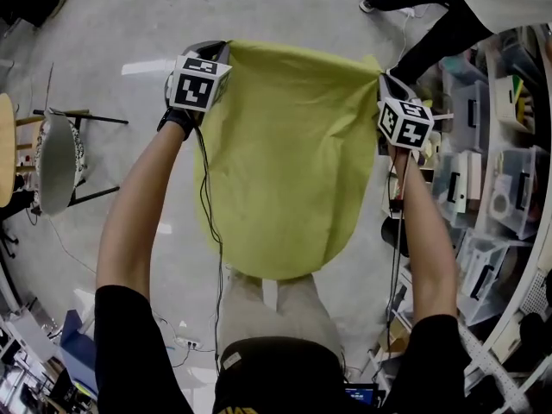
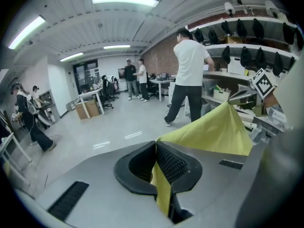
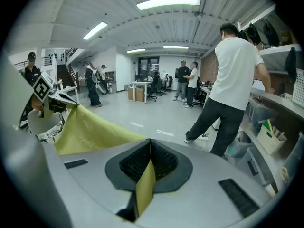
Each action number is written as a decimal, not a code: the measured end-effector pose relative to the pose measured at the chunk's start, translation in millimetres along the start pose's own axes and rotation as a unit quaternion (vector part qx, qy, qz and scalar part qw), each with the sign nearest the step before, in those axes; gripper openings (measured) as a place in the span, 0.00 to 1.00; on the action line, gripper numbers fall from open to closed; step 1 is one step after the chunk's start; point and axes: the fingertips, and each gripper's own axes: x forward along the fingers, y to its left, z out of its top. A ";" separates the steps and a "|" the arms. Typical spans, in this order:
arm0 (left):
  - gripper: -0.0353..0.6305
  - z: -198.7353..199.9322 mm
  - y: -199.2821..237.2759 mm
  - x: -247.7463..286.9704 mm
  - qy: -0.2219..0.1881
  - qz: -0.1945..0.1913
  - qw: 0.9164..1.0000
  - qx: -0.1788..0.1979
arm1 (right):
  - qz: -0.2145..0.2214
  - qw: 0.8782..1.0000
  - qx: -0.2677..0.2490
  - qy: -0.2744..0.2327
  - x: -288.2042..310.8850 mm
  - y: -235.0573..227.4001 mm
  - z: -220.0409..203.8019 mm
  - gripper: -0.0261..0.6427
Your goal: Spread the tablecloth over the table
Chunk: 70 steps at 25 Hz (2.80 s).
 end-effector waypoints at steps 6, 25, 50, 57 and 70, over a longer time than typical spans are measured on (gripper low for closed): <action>0.08 -38.8 -6.6 21.5 0.020 0.005 1.000 -0.018 | 0.005 1.000 0.000 0.017 19.0 7.1 -39.4 0.04; 0.09 -122.2 -23.4 75.2 0.059 -0.006 0.997 -0.042 | 0.019 0.998 0.014 0.058 70.8 31.9 -130.8 0.04; 0.10 -23.4 -111.4 -330.6 -0.155 0.036 0.983 -0.089 | 0.034 0.987 0.105 -0.113 -319.8 96.3 -9.8 0.14; 0.08 -3.9 -131.6 -463.4 -0.243 0.085 0.961 -0.099 | -0.008 0.971 0.094 -0.220 -456.1 111.0 36.5 0.04; 0.08 3.1 -145.3 -534.1 -0.268 0.095 0.955 -0.085 | -0.042 0.956 0.114 -0.266 -536.1 119.4 46.2 0.04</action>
